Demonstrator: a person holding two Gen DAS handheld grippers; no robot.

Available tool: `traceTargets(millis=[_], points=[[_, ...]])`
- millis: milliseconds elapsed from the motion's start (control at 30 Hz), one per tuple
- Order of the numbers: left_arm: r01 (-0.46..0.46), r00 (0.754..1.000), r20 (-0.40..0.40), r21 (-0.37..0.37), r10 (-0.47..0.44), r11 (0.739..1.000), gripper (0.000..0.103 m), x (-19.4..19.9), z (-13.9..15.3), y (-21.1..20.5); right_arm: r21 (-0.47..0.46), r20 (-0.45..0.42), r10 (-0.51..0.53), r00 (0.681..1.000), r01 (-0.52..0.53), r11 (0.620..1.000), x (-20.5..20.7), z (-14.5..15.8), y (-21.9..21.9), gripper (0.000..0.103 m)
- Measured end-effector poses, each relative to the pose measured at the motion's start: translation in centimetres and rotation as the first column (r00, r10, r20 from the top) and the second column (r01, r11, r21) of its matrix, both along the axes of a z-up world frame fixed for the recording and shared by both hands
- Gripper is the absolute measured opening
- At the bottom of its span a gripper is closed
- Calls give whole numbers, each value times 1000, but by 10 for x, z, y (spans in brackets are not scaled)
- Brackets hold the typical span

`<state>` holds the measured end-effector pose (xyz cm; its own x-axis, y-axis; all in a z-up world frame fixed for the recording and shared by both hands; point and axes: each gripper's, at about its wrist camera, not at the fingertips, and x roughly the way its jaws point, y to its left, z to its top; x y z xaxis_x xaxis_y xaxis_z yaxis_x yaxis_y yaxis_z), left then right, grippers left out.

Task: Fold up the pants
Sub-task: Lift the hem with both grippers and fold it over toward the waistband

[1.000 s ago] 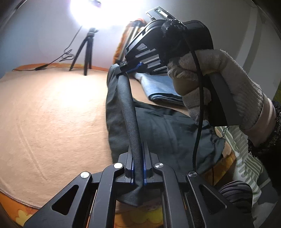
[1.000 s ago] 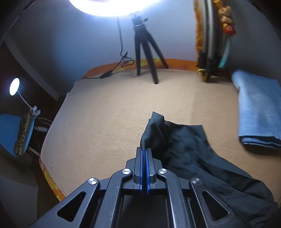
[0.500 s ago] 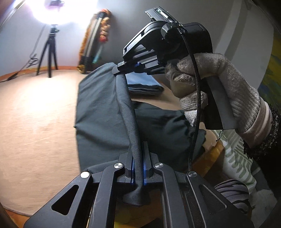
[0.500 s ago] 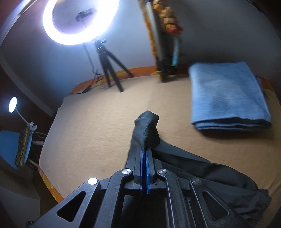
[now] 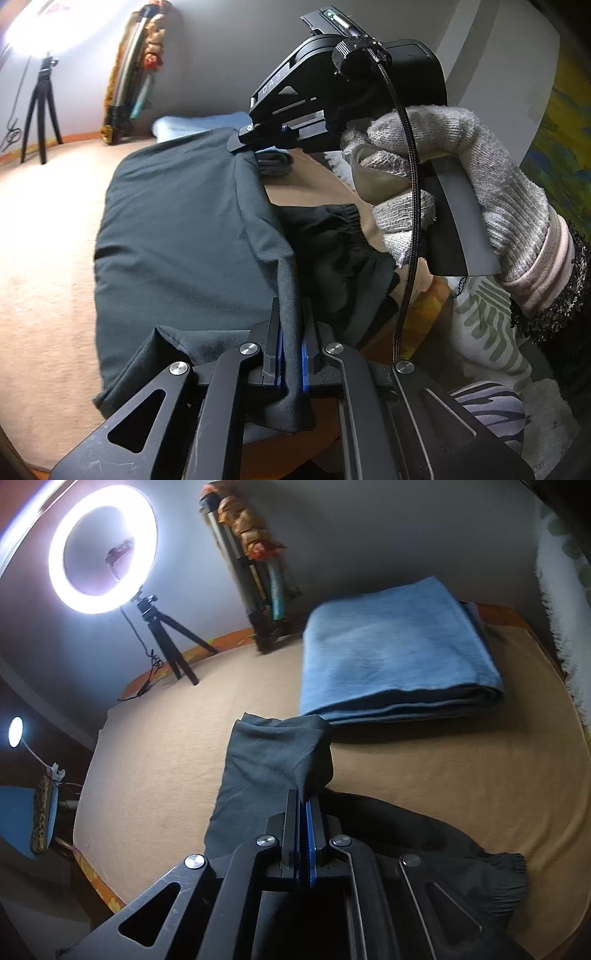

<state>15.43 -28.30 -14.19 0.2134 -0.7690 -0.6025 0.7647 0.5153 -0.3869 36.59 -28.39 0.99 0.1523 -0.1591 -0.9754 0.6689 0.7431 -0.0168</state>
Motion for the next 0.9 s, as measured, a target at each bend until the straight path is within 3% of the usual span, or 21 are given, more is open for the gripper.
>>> traceTargets(millis=[900], points=[[194, 981, -15, -17, -194, 981, 5, -36, 5, -98, -74, -27, -131, 991, 128, 989, -98, 37, -69, 0]])
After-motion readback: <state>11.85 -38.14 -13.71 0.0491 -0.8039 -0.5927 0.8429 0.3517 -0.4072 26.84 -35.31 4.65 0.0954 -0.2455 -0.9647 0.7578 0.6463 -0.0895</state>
